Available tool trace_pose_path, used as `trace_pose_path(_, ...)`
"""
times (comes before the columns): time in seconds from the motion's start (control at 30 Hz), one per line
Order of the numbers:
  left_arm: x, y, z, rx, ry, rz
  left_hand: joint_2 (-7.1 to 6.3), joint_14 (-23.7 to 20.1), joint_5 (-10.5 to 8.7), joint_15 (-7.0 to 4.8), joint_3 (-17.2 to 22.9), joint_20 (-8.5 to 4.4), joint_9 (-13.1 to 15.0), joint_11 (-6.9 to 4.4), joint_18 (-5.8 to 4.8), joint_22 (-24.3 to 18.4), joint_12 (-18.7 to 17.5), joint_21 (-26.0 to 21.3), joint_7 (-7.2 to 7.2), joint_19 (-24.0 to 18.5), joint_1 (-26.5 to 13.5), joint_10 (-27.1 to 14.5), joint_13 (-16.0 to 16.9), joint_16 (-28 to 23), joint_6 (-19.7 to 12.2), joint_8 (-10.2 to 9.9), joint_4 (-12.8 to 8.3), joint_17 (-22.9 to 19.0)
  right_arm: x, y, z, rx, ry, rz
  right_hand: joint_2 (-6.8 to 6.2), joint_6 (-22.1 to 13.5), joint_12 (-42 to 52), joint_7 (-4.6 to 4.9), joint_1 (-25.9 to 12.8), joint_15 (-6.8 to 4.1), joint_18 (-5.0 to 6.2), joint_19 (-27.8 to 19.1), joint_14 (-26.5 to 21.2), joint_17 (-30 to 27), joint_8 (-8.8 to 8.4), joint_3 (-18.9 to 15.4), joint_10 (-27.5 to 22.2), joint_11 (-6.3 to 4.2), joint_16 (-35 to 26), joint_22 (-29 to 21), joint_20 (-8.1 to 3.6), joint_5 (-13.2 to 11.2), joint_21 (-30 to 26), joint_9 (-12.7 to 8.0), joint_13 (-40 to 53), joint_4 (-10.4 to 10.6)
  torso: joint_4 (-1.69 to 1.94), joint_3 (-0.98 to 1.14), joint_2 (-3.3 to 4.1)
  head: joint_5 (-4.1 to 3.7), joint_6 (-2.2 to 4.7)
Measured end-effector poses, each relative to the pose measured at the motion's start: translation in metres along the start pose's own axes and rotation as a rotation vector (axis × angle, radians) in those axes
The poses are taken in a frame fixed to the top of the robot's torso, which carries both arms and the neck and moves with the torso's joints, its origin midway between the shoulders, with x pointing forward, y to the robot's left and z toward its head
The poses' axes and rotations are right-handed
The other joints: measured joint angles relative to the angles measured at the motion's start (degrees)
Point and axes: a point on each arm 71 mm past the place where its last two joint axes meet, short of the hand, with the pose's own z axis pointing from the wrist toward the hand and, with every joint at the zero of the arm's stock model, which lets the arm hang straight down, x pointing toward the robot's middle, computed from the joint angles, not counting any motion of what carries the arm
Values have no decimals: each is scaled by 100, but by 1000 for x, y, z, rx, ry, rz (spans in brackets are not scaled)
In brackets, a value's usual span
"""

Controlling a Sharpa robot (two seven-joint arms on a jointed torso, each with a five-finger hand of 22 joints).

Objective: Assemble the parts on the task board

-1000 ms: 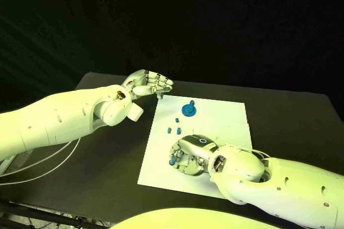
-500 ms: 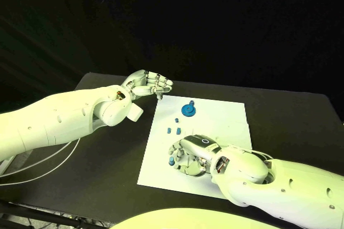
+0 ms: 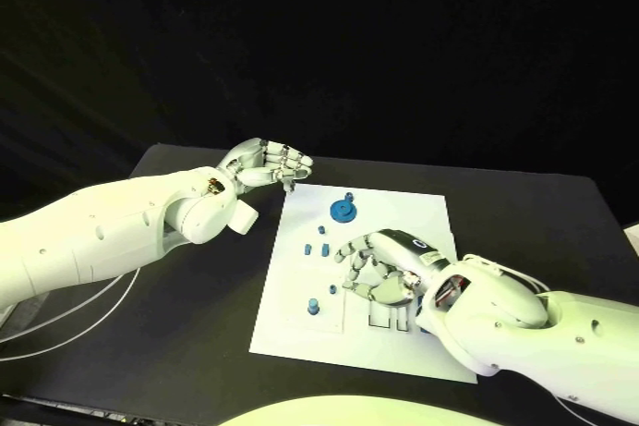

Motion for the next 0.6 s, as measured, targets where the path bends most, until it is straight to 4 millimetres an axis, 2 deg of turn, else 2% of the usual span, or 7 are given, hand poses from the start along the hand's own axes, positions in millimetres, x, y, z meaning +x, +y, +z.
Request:
trace_pose_path(0.13, -1, 1, -1, -4, -2, 1, 0, 0, 0, 0, 0, 0, 0, 0, 0, 0, 0, 0, 0, 0, 0, 0, 0, 0, 0, 0, 0, 0, -28, -23, -15, 93, -29, 65, -75, 166, 554, -3, -114, -19, -90, 14, 3, 115, 224, -246, 338, -54, 88, 0, -14, 67, 157, 69, 425, 113, -10, -1, -8, -125, 44)
trace_pose_path(0.23, -1, 2, -2, -7, -1, 1, 0, 0, 0, 0, 0, 0, 0, 12, 0, 0, 0, -22, 0, 0, 0, -12, 0, 0, 0, 0, 0, 0, -44, -43, -29, 176, -35, 121, -66, 121, 1515, -95, -177, -95, -91, 31, 11, 209, 534, -562, 306, -145, 164, 0, -70, 120, 374, 177, 1353, 220, -21, -1, -16, -244, 76)
trace_pose_path(0.3, -1, 3, -2, -8, -1, 1, 1, 0, 0, 0, 0, 0, 0, 21, 0, -2, 0, -22, 0, 0, -1, -21, 0, 0, 0, 0, 0, 0, -50, -55, -38, 223, -32, 152, -66, 70, 2621, -145, -177, -155, -91, 30, 2, 312, 759, -739, 260, -190, 245, -1, -94, 120, 556, 243, 2519, 309, -33, -2, -22, -344, 91)
trace_pose_path(0.37, -1, 3, -2, -9, 0, 1, 23, 0, 0, 0, 0, 0, 0, 21, 0, -7, 0, -22, 0, 0, -23, -21, 0, 0, 0, 0, 0, 0, -54, -66, -49, 275, -22, 182, -23, 39, 3635, -173, -220, -167, -176, 30, 0, 376, 938, -876, 297, -180, 282, -1, -94, 98, 651, 290, 3630, 436, -47, -6, -27, -423, 100)
trace_pose_path(0.43, 0, 3, -2, -9, 2, 0, 23, 0, 0, 0, 0, 0, 0, 21, 0, -7, 0, -22, 0, 0, -23, -21, 0, 0, 0, 0, 0, 0, -57, -76, -60, 316, -14, 198, 37, 11, 4866, -186, -280, -167, -180, 30, 0, 494, 1182, -1078, 613, -194, 382, -1, -94, 135, 805, 367, 4981, 613, -61, -6, -31, -492, 101)
trace_pose_path(0.5, 1, 3, -3, -9, 6, -3, 23, 0, 0, 0, -1, 0, -1, 21, 0, -7, 0, -22, 0, 0, -23, -21, 0, 0, 0, 0, 1, 0, -60, -86, -72, 362, -6, 205, 159, -25, 5969, -223, -403, -167, -181, 39, 0, 518, 1438, -1381, 1026, -223, 546, -1, -104, 276, 1023, 459, 6211, 672, -74, -4, -36, -568, 99)
trace_pose_path(0.6, 3, 3, -3, -8, 10, -5, 23, 0, 0, 0, -16, 0, -1, 21, 0, -7, 0, -22, 0, 0, -23, -21, 0, 0, 0, 0, 16, -5, -62, -95, -84, 409, 2, 203, 253, -35, 6718, -230, -496, -167, -273, 49, 0, 520, 1612, -1679, 1358, -242, 750, -1, -114, 290, 1294, 521, 6605, 695, -86, 2, -40, -644, 94)
